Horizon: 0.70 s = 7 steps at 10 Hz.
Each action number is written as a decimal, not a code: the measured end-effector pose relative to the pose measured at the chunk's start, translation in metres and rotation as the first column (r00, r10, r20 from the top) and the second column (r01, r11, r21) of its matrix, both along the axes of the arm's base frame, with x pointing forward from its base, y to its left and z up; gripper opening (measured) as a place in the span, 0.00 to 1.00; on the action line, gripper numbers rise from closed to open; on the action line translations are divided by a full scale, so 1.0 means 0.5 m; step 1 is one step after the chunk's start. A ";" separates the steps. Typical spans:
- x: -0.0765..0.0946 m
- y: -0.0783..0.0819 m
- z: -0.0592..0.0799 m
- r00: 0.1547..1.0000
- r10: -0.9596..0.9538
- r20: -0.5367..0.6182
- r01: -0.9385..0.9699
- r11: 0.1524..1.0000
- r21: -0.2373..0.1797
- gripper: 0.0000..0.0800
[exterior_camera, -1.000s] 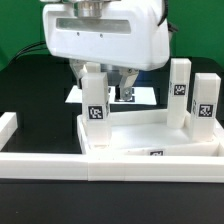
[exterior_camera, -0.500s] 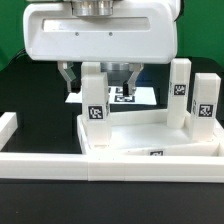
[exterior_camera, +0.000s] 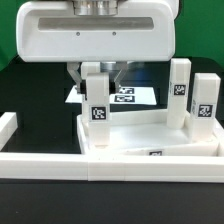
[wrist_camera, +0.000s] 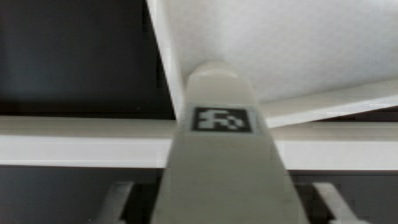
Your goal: Assemble desk
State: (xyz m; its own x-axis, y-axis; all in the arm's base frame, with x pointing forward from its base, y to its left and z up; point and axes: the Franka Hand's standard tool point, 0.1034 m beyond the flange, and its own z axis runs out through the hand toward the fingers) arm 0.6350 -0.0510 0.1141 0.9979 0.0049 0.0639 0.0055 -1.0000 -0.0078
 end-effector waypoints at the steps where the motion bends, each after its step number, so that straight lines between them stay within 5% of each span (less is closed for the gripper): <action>1: 0.000 0.000 0.000 1.000 0.000 0.000 0.000 1.000 0.000 0.36; 4: 0.000 0.000 0.000 0.999 -0.036 -0.001 0.036 0.999 0.003 0.36; 7: -0.002 0.005 -0.003 0.917 -0.397 0.039 0.396 0.918 0.030 0.36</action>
Offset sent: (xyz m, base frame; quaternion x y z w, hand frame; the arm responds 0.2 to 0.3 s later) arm 0.0000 0.0000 0.0000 0.0000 0.0000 0.0000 1.0000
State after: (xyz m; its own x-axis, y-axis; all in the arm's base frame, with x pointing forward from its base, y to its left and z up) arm 0.6341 -0.0487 0.1126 0.9139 -0.3925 0.1034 -0.3907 -0.9197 -0.0381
